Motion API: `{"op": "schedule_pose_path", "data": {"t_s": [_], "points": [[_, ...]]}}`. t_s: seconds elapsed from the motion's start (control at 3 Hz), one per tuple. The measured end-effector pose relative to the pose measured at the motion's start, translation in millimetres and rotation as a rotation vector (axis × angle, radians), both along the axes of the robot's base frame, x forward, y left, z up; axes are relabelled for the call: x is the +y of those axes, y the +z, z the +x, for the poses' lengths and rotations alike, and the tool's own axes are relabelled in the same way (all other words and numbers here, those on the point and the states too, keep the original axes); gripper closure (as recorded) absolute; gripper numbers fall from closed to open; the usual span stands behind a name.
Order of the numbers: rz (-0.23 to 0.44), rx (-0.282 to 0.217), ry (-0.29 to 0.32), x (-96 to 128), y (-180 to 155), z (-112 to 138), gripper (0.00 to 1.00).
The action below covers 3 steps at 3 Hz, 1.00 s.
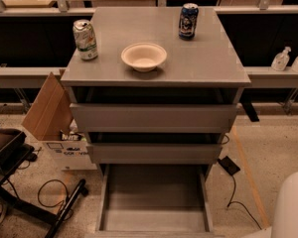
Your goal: Close bottom drawer
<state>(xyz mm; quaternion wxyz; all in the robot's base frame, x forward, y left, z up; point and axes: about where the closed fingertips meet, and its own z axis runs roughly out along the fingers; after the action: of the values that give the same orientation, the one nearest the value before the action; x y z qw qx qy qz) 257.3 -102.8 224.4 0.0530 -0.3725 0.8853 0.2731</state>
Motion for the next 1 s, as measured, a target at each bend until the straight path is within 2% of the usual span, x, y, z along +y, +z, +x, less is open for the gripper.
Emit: {"op": "schedule_pose_path", "data": {"t_s": [0.33,0.67,1.0], "points": [[-0.015,0.011,0.012,7.0,-2.2,-1.0,1.0],[-0.017,0.058,0.043,21.0,-24.2,-5.1,1.0],[0.009,0.083,0.054,40.3,-79.0,31.2,1.0]]}}
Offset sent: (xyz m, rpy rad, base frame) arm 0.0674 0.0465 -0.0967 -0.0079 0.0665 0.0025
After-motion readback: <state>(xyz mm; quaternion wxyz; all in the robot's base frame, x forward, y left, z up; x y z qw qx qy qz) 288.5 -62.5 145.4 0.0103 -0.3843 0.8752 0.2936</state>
